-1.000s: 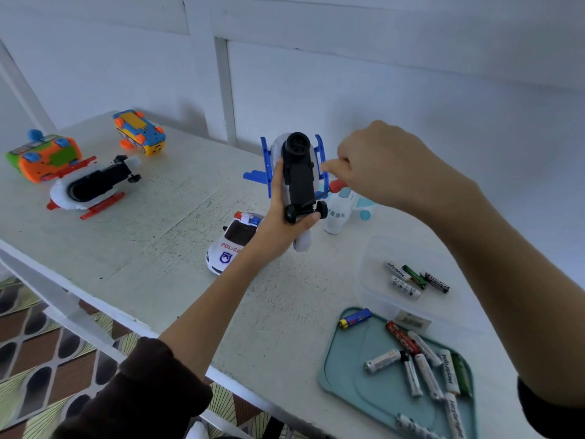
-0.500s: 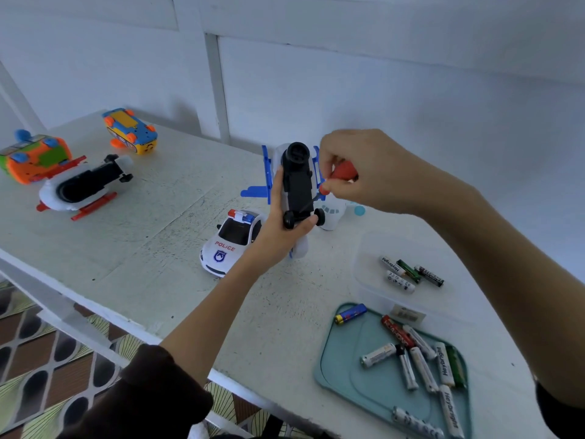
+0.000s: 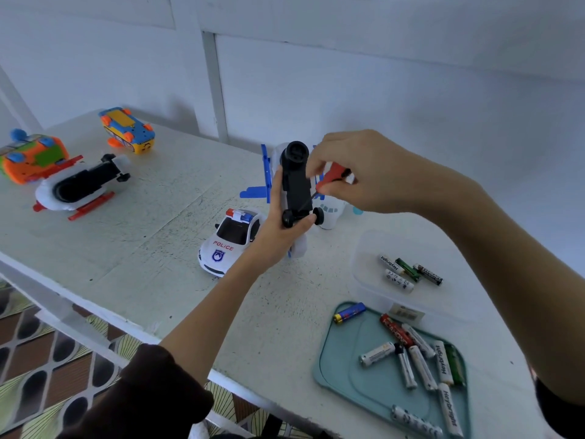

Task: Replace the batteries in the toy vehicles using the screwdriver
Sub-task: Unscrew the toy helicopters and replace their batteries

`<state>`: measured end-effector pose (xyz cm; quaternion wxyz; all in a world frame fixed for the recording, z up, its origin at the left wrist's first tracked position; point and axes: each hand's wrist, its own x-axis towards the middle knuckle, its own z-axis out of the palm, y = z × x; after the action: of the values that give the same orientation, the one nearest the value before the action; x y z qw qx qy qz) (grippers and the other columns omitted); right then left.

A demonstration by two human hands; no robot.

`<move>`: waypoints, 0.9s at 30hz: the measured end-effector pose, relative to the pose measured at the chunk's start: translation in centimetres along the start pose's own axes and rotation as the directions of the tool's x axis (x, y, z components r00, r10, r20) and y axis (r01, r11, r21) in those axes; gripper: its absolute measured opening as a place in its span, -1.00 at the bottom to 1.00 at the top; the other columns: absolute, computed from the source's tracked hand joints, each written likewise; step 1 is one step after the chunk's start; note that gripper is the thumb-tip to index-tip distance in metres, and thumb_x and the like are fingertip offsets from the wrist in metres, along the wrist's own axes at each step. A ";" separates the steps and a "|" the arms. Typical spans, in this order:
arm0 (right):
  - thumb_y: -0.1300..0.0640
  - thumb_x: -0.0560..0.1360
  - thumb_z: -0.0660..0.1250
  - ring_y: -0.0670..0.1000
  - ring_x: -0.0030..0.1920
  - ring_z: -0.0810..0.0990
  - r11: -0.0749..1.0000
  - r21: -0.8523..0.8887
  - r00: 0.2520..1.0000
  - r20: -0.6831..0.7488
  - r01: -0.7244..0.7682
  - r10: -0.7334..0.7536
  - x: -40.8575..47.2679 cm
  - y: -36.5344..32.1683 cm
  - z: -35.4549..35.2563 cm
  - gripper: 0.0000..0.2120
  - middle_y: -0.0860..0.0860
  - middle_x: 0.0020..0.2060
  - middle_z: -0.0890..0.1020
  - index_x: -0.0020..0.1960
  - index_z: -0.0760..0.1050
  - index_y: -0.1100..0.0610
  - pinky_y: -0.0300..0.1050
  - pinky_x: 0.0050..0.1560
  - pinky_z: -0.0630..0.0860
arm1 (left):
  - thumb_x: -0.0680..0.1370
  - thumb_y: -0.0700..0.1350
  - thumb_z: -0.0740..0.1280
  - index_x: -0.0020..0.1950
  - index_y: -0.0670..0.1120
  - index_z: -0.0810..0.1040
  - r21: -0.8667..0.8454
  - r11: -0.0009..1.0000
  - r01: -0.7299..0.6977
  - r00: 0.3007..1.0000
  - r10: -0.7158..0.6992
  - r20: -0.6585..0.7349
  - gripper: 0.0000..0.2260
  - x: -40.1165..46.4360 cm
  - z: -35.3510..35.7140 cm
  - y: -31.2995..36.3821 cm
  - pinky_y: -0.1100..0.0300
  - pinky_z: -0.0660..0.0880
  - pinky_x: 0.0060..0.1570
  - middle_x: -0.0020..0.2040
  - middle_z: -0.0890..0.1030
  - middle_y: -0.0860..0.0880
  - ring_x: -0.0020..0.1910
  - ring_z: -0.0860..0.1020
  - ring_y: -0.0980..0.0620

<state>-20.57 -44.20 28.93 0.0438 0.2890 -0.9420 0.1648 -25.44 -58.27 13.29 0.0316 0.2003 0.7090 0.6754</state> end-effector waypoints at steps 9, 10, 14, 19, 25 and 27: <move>0.31 0.35 0.22 -0.21 -0.26 0.43 0.998 -0.028 0.998 -0.012 0.057 -0.057 -0.4 0.8 0.4 -0.82 -0.04 -0.24 0.50 -0.13 0.55 0.15 -0.46 -0.24 0.28 | 0.58 -0.31 0.27 0.48 0.24 -0.14 0.001 1.000 -0.008 0.999 0.008 -0.032 -0.24 0.0 -0.3 -0.3 0.42 0.43 0.04 0.33 0.27 0.36 0.16 0.46 0.37; 0.30 0.36 0.23 -0.21 -0.24 0.44 1.000 -0.010 0.999 0.019 0.030 -0.029 -0.6 0.7 0.5 -0.80 -0.01 -0.18 0.53 -0.07 0.55 0.15 -0.48 -0.22 0.29 | 0.58 -0.31 0.27 0.49 0.22 -0.15 -0.004 1.000 -0.009 0.999 0.009 -0.037 -0.23 0.0 -0.3 -0.3 0.42 0.43 0.03 0.34 0.27 0.32 0.16 0.46 0.36; 0.02 0.56 0.16 -0.02 -0.53 0.45 0.966 -0.158 0.975 0.048 -0.205 0.215 -0.4 0.3 0.8 -0.70 0.10 -0.36 0.50 -0.22 0.40 0.21 -0.28 -0.43 0.37 | 0.57 -0.29 0.28 0.51 0.22 -0.15 -0.012 1.000 -0.007 0.999 0.007 -0.047 -0.22 -0.1 -0.3 -0.3 0.43 0.43 0.04 0.39 0.28 0.26 0.24 0.45 0.25; 0.32 0.36 0.26 -0.04 -0.39 0.37 0.981 -0.191 0.996 -0.081 0.020 -0.036 0.3 -0.4 0.9 -0.91 -0.02 -0.42 0.44 -0.30 0.48 0.20 -0.14 -0.31 0.34 | 0.57 -0.31 0.27 0.43 0.26 -0.12 0.004 1.000 -0.007 1.000 0.007 -0.003 -0.26 0.0 0.1 0.0 0.48 0.38 0.06 0.29 0.22 0.44 0.21 0.41 0.41; -0.17 0.50 0.15 -0.02 -0.51 0.45 0.949 -0.199 0.967 0.024 -0.244 0.254 0.3 -0.8 -0.1 -0.54 0.04 -0.45 0.47 -0.29 0.42 0.22 -0.15 -0.38 0.38 | 0.57 -0.30 0.27 0.41 0.28 -0.15 -0.012 1.000 -0.020 1.000 0.020 0.016 -0.25 -0.2 0.2 0.3 0.55 0.35 0.06 0.45 0.20 0.19 0.28 0.37 0.38; -0.11 0.57 0.08 0.00 -0.49 0.34 0.915 -0.272 0.952 -0.016 -0.297 0.304 0.4 0.0 0.1 -0.52 0.05 -0.48 0.35 -0.41 0.28 0.17 -0.17 -0.43 0.26 | 0.57 -0.29 0.28 0.43 0.29 -0.14 -0.006 1.000 -0.021 1.000 0.021 0.006 -0.24 -0.2 0.2 0.2 0.55 0.33 0.10 0.46 0.18 0.17 0.34 0.35 0.26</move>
<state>-20.93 -44.48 28.88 0.0445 0.1342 -0.9893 0.0350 -25.18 -58.17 13.44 0.0274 0.2097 0.7047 0.6773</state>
